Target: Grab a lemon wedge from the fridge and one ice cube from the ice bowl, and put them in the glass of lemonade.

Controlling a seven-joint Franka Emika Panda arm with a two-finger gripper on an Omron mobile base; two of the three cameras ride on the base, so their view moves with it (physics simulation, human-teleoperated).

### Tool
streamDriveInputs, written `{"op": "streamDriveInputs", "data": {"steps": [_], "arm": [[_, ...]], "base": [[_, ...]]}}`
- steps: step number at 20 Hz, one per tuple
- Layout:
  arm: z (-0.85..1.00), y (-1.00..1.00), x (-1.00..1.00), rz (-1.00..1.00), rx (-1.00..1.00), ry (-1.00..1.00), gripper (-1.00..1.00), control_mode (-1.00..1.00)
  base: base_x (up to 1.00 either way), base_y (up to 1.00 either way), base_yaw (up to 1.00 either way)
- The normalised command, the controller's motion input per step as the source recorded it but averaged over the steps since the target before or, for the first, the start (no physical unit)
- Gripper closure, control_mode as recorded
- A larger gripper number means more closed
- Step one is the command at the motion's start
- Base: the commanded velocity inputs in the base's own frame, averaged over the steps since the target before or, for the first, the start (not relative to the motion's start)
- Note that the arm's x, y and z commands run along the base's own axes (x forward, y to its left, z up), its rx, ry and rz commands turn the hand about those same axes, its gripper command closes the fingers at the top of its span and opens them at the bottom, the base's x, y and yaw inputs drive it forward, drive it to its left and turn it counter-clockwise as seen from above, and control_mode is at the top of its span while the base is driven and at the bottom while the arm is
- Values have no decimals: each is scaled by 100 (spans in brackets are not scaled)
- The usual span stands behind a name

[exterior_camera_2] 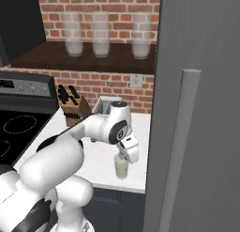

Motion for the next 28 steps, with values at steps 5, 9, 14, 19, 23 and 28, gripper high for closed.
{"op": "streamDriveInputs", "data": {"steps": [5, 9, 14, 19, 23, 28], "arm": [[-19, 0, 15, 0, 0, 0, 100, -100], [-16, 0, 26, 0, 0, 0, 100, -100], [-6, -1, 5, 0, 0, 0, 100, -100], [0, 0, 0, 0, 0, 0, 100, -100], [0, 0, 0, 0, 0, 0, -100, -100], [14, 0, 0, 0, 0, 0, -100, -100]], "base": [[0, 0, 0], [0, 0, 0], [0, 0, 0], [0, 0, 0], [0, 0, 0], [0, 0, 0]]}}
